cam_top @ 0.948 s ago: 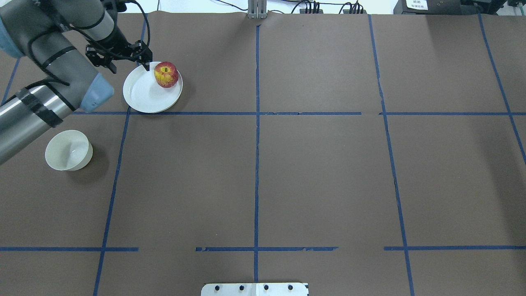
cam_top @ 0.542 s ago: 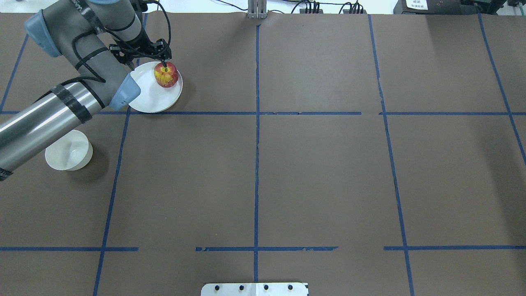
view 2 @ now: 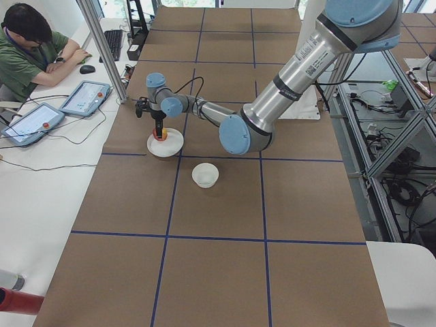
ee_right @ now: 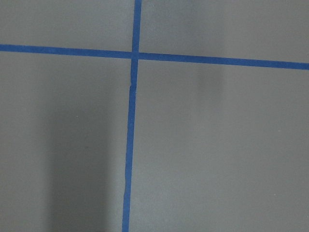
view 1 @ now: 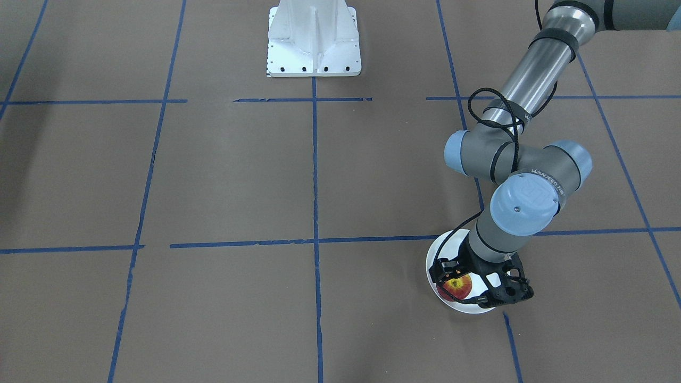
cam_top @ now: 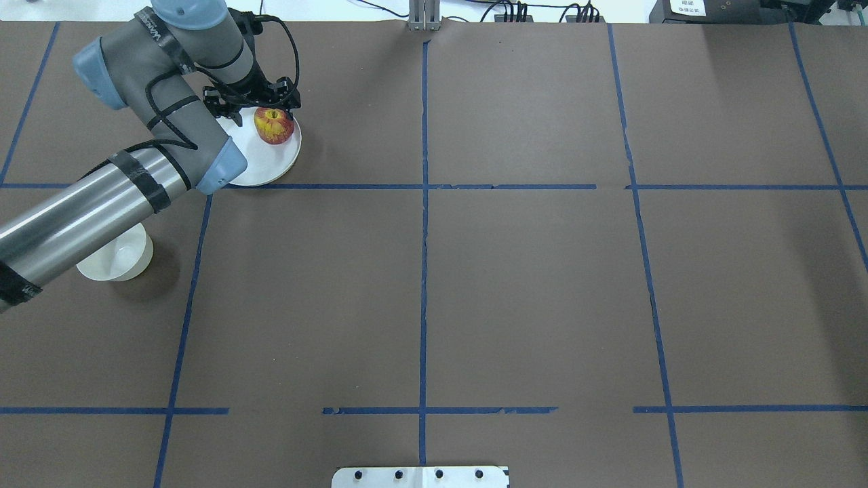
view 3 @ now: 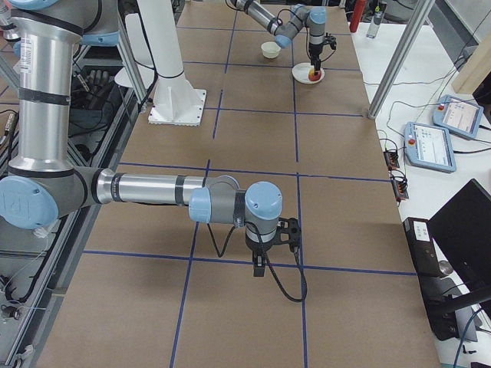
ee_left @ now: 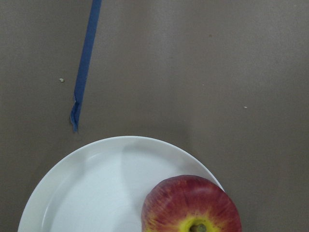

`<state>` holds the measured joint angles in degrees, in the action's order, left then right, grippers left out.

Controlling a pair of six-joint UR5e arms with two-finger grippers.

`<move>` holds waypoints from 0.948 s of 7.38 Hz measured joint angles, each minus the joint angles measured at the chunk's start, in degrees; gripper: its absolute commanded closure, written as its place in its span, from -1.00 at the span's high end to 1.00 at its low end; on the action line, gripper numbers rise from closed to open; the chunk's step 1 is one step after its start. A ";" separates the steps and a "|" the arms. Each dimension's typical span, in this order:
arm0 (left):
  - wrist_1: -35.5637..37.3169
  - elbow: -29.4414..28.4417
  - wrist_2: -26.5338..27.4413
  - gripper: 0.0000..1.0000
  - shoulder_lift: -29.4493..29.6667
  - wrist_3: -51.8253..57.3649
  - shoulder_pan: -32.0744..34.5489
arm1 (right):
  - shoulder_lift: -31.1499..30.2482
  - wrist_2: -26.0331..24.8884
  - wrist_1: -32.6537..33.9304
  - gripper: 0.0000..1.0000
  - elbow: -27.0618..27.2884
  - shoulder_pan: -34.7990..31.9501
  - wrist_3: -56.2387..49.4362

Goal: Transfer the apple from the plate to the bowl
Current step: 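Lower the left gripper and close it around the apple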

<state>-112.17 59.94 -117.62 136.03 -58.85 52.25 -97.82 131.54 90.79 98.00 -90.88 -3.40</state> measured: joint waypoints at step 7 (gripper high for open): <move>-5.18 -5.53 0.05 0.13 1.16 -0.35 -1.12 | 0.00 0.01 0.00 1.00 0.01 0.00 0.04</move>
<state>-117.35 54.41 -117.57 137.19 -59.20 51.12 -97.82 131.55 90.79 98.01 -90.88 -3.35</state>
